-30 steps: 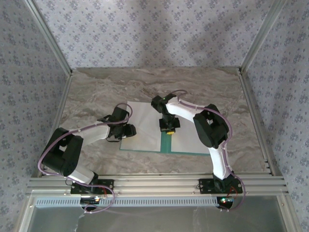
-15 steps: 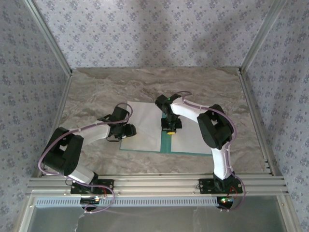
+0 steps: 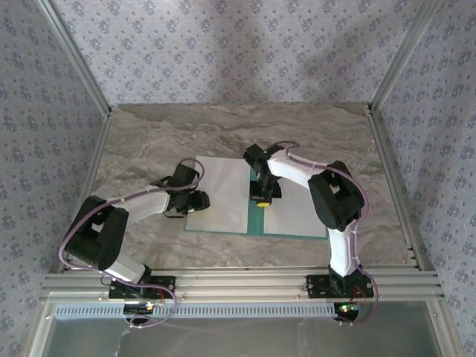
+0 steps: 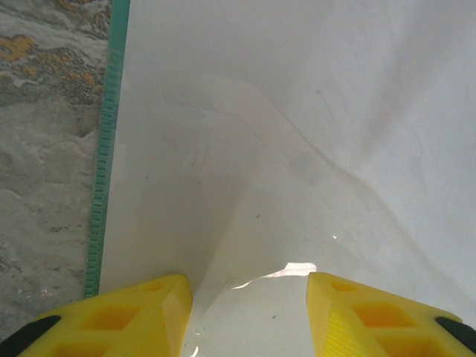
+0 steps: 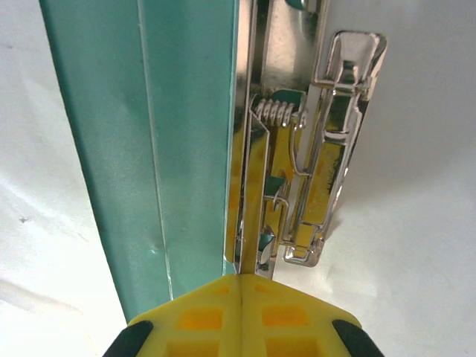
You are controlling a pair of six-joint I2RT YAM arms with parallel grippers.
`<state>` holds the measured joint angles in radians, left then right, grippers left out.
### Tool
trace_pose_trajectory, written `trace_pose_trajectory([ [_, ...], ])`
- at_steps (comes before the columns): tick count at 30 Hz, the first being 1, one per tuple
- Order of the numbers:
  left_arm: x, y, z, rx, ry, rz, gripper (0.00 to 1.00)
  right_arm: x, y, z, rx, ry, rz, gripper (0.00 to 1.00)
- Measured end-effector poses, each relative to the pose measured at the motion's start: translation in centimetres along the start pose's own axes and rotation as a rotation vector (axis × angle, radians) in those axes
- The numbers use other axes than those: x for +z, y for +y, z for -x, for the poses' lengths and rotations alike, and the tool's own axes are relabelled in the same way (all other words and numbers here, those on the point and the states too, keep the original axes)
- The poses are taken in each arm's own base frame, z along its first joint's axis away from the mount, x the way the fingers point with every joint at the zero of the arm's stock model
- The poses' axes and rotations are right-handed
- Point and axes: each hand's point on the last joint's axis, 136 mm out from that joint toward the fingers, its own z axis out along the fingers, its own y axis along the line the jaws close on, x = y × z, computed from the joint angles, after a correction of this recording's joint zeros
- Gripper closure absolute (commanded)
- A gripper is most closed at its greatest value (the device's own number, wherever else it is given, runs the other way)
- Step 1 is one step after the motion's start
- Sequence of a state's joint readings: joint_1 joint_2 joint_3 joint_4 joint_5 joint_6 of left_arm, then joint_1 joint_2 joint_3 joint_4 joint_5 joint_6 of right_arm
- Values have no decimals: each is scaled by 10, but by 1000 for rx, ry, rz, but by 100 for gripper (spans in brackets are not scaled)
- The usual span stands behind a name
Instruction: Put the files into the folder
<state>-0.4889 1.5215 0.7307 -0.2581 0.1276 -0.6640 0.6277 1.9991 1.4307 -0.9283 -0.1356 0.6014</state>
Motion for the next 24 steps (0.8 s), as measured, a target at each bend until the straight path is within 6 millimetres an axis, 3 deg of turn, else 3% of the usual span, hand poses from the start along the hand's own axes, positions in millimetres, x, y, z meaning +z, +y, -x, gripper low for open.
trace_pose_trajectory([
  [24,0,0,0,0,0,0,52,-11,5,3,0,-9,15,99],
])
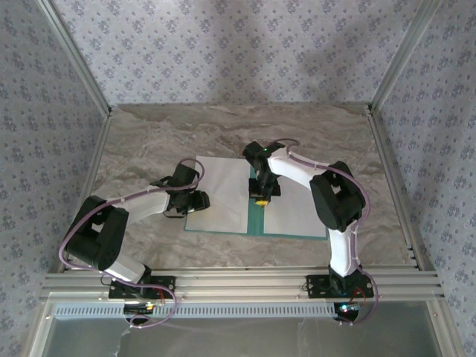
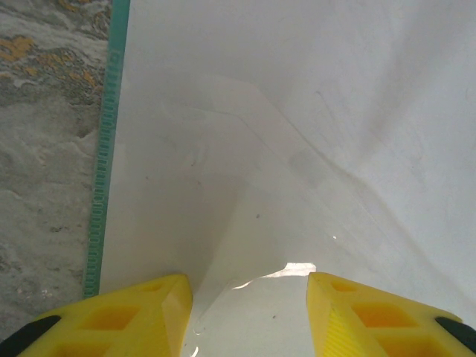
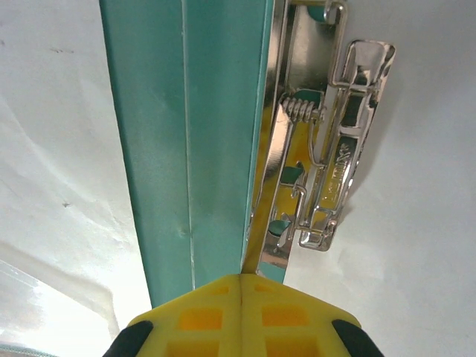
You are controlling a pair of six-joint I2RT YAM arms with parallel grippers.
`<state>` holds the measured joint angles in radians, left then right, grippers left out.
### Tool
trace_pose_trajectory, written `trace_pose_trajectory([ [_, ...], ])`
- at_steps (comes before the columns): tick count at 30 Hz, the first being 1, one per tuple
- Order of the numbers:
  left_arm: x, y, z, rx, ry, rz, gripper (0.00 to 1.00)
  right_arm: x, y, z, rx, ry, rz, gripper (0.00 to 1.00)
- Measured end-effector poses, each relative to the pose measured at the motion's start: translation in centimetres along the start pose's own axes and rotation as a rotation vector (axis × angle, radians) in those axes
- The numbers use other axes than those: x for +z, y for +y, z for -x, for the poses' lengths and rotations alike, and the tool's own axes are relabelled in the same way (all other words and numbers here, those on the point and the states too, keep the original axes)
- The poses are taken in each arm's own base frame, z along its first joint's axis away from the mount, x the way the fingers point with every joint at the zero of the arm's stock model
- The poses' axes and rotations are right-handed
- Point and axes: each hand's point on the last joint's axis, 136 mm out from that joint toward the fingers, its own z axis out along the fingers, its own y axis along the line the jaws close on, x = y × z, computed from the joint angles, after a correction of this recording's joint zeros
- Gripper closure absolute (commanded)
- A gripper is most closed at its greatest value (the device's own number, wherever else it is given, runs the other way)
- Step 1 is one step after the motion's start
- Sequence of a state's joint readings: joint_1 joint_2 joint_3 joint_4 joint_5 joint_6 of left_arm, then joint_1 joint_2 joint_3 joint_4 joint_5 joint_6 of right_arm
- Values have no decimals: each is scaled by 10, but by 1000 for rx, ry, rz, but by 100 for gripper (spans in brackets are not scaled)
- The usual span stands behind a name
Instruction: Put the files into the folder
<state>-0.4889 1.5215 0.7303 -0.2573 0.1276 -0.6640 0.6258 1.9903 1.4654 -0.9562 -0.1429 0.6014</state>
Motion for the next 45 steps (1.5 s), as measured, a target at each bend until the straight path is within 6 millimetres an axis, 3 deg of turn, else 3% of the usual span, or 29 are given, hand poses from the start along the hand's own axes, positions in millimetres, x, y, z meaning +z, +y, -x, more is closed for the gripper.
trace_pose_trajectory([
  [31,0,0,0,-1,0,0,52,-5,-17,1,-28,-4,-143,91],
  [45,0,0,0,-1,0,-1,52,-37,-21,25,1,-62,-144,88],
])
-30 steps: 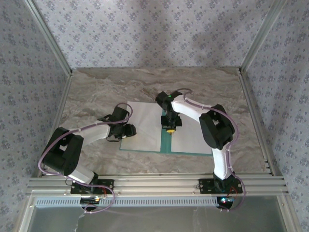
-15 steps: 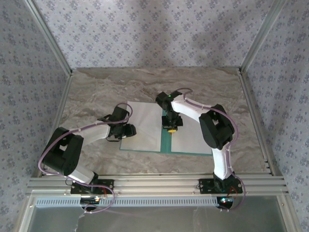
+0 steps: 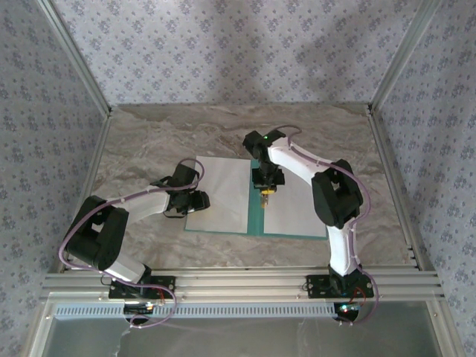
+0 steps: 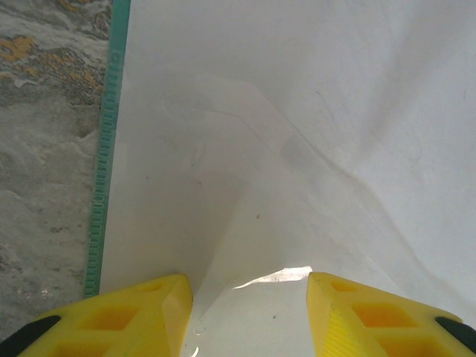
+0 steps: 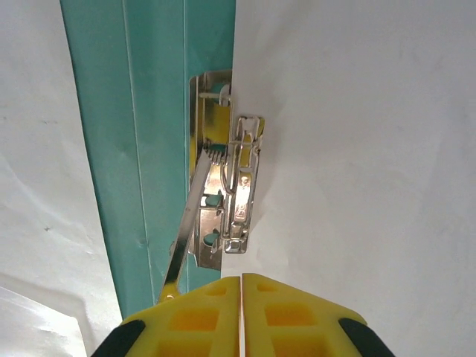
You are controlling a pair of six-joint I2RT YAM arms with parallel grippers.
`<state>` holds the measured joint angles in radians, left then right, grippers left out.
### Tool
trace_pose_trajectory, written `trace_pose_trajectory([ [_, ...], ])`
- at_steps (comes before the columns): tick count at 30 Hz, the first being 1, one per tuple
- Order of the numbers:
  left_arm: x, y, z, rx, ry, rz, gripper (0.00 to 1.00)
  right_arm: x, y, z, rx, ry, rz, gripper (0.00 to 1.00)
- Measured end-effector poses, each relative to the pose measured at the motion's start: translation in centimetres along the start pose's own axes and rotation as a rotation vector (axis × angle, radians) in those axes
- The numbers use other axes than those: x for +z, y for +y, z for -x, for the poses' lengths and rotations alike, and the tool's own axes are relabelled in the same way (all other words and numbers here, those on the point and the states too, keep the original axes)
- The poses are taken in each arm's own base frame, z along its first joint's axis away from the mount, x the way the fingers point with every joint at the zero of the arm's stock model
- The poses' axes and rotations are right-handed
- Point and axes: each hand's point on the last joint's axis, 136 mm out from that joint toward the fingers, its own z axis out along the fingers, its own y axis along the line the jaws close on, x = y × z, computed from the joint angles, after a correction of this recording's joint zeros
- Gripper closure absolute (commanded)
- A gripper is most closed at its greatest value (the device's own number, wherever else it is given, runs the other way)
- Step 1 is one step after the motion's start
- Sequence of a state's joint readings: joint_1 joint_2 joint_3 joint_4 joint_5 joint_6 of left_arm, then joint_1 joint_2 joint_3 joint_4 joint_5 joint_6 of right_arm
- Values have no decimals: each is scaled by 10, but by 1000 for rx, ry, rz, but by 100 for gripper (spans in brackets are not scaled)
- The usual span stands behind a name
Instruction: Put the files into the folder
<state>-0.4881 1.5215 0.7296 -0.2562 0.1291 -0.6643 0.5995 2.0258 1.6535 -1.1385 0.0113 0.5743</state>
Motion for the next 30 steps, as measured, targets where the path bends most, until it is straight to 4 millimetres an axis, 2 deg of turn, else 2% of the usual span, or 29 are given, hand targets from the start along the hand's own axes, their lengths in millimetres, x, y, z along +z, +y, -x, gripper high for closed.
trace_pose_trajectory([
  [4,0,-1,0,-3,3,-6,52,-7,-3,6,4,-14,-3,84],
  [7,0,-1,0,-6,2,-10,52,-9,-4,7,7,-17,-3,77],
  [11,0,-1,0,-6,4,-12,52,-9,2,8,-1,-23,23,71],
  [18,0,-1,0,-6,4,-12,52,-10,16,6,-23,-34,61,71],
  [30,1,-1,0,-6,3,-13,52,-8,23,2,-35,-31,70,78],
])
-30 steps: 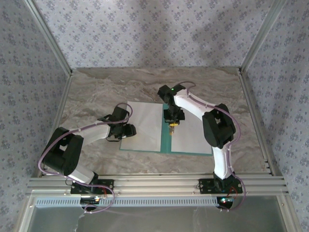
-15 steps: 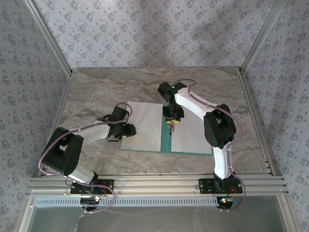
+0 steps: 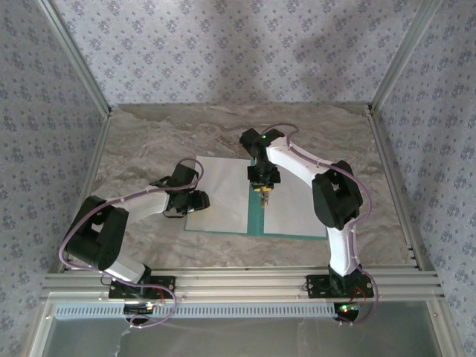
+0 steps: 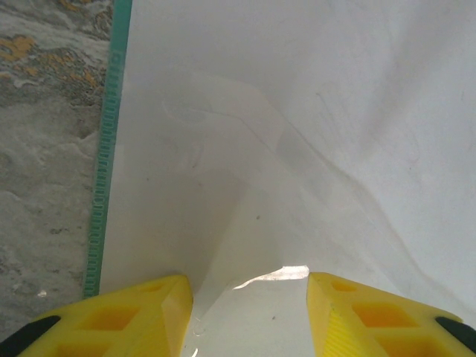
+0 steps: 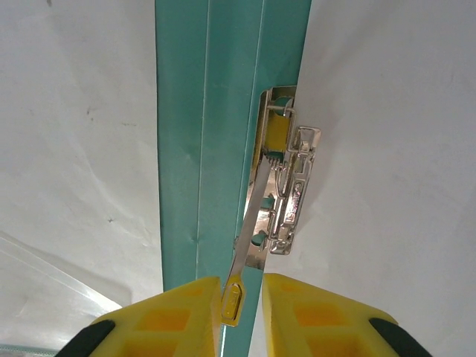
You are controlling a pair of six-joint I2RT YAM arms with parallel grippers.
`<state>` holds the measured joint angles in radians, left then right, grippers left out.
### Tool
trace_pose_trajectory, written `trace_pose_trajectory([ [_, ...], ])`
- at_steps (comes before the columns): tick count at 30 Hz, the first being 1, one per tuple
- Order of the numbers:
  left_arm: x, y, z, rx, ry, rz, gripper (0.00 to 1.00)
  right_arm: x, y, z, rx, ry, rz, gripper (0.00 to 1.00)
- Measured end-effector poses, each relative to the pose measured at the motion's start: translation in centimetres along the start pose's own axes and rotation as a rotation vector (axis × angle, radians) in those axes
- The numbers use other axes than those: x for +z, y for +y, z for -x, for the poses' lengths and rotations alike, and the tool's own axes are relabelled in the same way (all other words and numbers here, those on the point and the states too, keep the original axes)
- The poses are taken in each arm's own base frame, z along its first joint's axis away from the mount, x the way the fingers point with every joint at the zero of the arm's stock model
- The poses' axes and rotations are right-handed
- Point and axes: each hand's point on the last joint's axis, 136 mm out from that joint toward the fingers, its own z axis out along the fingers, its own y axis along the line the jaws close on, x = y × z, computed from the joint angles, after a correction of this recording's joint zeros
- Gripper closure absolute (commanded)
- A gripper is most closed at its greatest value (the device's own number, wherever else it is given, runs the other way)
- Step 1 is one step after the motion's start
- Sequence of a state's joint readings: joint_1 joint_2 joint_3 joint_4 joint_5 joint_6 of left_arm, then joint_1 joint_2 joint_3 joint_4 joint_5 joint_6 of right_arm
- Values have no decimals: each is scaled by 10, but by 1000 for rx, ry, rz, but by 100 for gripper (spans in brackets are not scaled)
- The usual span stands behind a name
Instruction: Put the files into the folder
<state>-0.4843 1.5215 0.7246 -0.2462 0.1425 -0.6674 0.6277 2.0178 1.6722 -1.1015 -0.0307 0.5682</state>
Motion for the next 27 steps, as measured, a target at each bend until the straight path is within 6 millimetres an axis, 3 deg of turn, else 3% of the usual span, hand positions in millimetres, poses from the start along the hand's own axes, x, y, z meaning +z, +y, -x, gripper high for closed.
trace_pose_trajectory([
  [27,1,0,0,0,-1,0,52,10,2,-11,-15,35,-10,86],
])
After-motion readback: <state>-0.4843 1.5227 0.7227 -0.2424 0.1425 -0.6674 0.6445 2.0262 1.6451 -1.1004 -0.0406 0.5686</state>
